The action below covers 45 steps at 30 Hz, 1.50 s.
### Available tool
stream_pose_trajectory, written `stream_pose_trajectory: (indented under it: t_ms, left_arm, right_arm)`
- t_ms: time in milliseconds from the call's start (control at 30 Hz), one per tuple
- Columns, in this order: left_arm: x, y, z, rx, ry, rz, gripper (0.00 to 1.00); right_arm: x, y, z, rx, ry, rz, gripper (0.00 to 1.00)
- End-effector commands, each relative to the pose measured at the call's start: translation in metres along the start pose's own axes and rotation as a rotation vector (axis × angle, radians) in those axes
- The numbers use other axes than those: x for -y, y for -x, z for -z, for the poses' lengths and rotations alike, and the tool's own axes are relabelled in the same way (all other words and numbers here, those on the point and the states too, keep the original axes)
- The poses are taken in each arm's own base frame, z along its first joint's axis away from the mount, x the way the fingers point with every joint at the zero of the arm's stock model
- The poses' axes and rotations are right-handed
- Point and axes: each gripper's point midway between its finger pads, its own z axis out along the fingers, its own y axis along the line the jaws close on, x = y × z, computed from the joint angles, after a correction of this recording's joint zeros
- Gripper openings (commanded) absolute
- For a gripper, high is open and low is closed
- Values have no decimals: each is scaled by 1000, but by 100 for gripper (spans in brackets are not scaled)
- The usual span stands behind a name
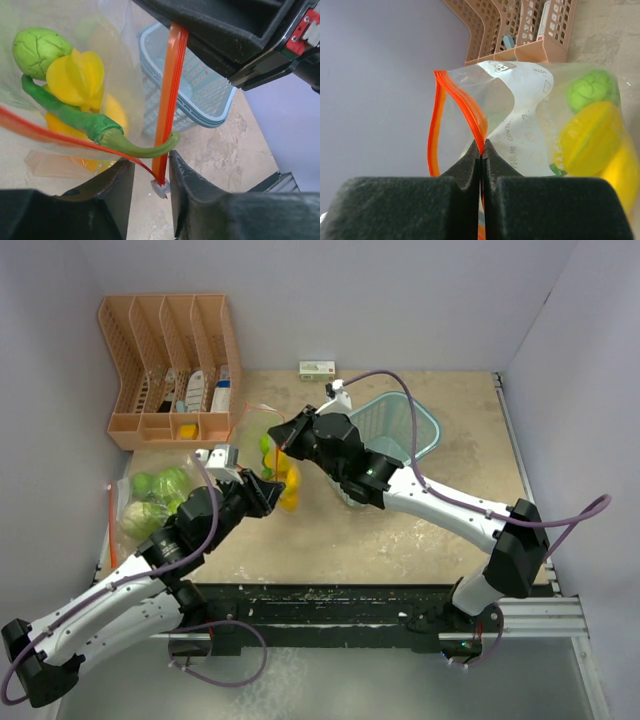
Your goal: Place the food in the zip-top bag and seal the zipper
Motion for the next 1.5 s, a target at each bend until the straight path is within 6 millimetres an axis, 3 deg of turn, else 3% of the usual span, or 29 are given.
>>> stream_pose_trajectory:
  t_ms: [0,100,200,233,400,567,767,800,933,1033,1200,1333,1467]
  left_arm:
    - [12,29,1,96,-24,8,32]
    - [11,28,-3,97,-10,8,23]
    - [16,29,-5,83,-25,-9,2]
    - [19,31,-3,75,-29,-19,0]
    - [32,46,27,-65,-26,-138,0]
    - [27,49,63,-215,25,-218,0]
    - [25,61,85,-181,9,-228,0]
    - [27,57,86,-188,-11,-228,0]
    - [58,5,86,-368,-276,-237,0]
    - [66,-27,89,-467,-385,-213,0]
    - [67,-55,99,-557,-483,-208,0]
    - [64,-69,104,-609,-504,-200,0]
    - [71,-68,109,-614,-556,-212,0]
  right_arm:
    - [-33,26,16,77,99,-54,0]
    - [-34,27,19,75,105,-52,0]
    - [-31,28,23,78,98,-46,0]
    - [-27,28,25,78,88,-43,0]
    - [4,27,45,75,1,33,0]
    - [41,33,79,90,-70,182,0]
    - [22,5,121,-99,124,329,0]
    - [25,4,129,-113,136,351,2]
    - [42,10,155,-110,139,480,35]
    - [29,19,174,-79,241,570,50]
    - [4,14,190,-89,420,651,52]
    - [1,-24,174,-238,504,699,48]
    - [6,-52,153,-339,511,656,45]
